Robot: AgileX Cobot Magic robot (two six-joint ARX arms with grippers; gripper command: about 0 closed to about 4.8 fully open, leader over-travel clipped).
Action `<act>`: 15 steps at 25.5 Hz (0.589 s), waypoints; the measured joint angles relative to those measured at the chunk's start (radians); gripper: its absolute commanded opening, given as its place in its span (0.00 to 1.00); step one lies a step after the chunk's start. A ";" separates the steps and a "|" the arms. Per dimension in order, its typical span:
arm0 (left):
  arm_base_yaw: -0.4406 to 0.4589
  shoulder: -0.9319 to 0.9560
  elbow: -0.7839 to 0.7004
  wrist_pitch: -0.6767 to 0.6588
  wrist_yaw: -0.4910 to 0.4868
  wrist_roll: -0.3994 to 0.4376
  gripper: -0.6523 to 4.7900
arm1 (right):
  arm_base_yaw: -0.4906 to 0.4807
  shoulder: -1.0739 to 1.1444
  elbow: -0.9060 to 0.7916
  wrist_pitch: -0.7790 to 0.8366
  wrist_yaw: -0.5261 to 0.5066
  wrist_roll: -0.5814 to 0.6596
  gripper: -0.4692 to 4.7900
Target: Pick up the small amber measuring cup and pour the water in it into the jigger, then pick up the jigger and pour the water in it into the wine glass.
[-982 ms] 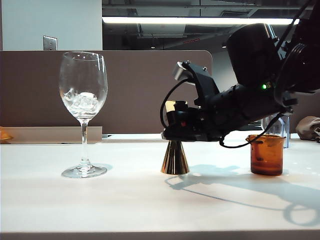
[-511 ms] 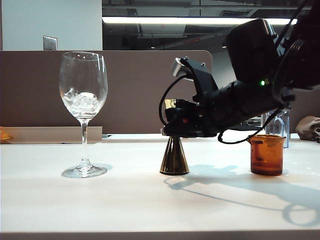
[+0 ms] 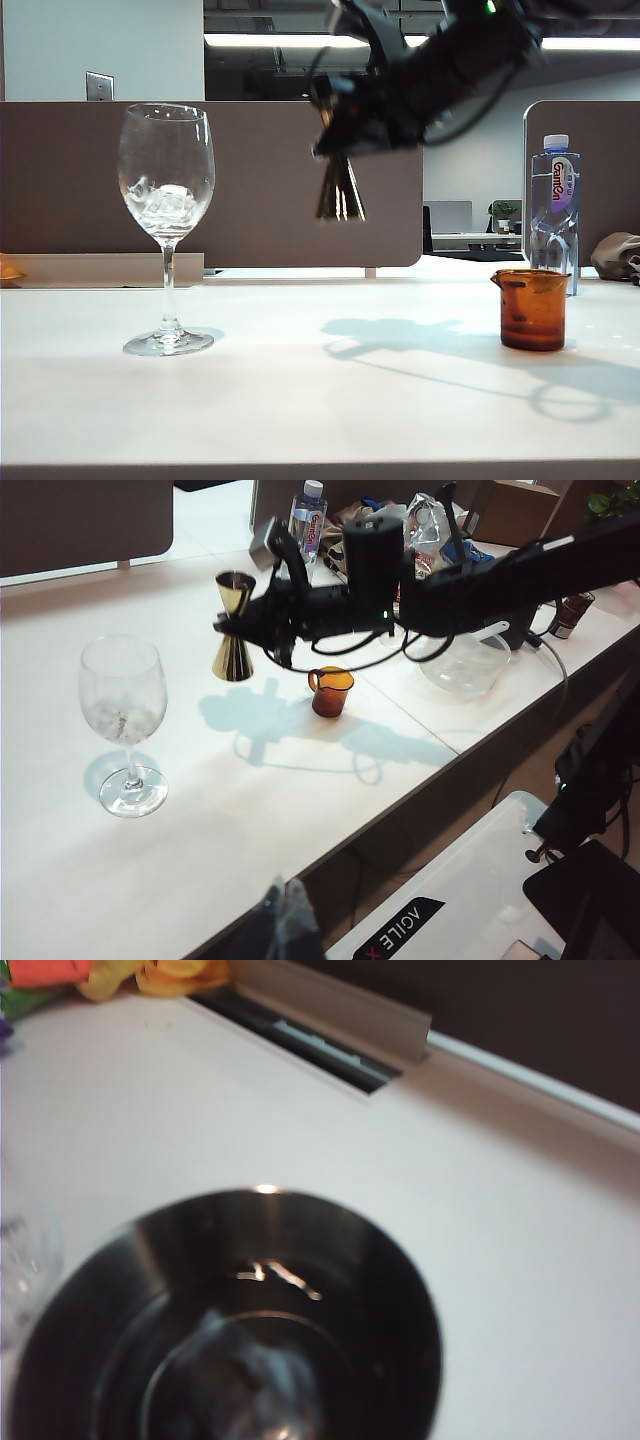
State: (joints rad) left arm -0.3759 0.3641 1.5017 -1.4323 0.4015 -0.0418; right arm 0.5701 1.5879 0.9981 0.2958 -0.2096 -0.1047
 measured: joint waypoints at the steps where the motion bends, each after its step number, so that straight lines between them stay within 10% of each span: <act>1: 0.000 0.000 0.000 0.000 0.000 0.000 0.12 | 0.000 -0.002 0.061 -0.056 0.000 -0.004 0.08; 15: 0.000 0.000 0.000 0.000 0.000 0.000 0.12 | 0.140 0.001 0.261 -0.238 0.080 -0.108 0.08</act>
State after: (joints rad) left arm -0.3759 0.3641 1.5017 -1.4323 0.4015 -0.0418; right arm 0.7105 1.5890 1.2594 0.0578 -0.1295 -0.2123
